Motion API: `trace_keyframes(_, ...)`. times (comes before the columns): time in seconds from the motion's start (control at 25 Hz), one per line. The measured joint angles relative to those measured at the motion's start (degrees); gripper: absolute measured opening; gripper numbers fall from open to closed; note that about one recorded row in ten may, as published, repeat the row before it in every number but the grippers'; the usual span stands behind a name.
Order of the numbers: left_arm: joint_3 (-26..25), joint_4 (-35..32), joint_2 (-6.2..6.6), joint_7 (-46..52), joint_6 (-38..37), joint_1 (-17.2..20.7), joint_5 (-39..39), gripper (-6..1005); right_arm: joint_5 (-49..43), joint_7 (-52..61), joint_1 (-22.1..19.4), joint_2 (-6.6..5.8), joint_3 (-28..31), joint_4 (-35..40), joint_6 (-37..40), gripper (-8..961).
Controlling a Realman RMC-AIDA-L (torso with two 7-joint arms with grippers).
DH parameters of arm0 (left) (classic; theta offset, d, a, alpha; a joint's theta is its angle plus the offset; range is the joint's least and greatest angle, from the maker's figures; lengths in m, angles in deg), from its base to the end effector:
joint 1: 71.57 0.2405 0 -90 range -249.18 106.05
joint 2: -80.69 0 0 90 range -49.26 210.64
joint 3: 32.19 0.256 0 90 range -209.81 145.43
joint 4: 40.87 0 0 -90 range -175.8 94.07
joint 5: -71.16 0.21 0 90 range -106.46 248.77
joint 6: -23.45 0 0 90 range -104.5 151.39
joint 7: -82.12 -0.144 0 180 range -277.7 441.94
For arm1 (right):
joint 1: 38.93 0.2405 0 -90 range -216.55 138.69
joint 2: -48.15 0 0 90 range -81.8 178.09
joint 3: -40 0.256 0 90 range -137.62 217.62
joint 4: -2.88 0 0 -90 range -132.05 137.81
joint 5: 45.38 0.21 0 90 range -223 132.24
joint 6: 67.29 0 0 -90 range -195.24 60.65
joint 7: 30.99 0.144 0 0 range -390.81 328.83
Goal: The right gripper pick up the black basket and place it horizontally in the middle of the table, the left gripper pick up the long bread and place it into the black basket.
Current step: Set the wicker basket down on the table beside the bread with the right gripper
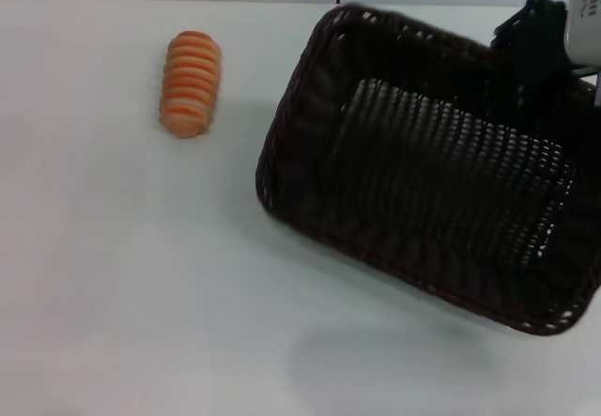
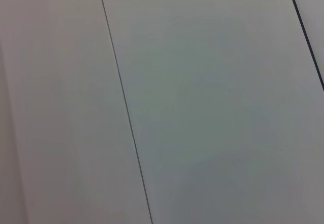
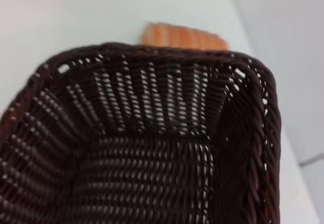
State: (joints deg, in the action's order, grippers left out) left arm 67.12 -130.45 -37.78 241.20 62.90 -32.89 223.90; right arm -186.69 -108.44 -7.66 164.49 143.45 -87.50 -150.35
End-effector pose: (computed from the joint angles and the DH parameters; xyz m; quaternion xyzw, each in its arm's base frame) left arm -0.3202 0.1591 0.1467 -0.5052 -0.2012 -0.1464 0.8264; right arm 0.1416 0.3699 0.0478 -0.9587 -0.0995 -0.1465 0.2226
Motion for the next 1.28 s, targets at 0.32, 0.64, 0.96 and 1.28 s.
trace_keyframes(0.32, 0.16, 0.16, -0.01, 0.00, 0.93, 0.02, -0.19, 733, -0.17, -6.57, 3.51, -0.26, -0.03, 2.77, -5.91, 192)
trace_keyframes(0.64, 2.23, -0.21, -0.14, 0.00, 2.53, 0.56, -0.31, 734, -4.97, -12.39, 7.94, -1.79, -0.82, 8.17, -5.24, 191)
trace_keyframes(0.96, 4.30, -0.59, -0.18, -0.17, 3.00, 0.79, -0.34, 732, -5.83, -15.74, 14.15, -3.08, -0.86, 18.26, 3.01, 192)
trace_keyframes(1.28, 5.09, -0.85, -0.17, -2.10, 3.01, 0.16, -1.09, 733, -2.98, -12.34, 16.17, -0.46, -2.20, 22.03, 8.15, 192)
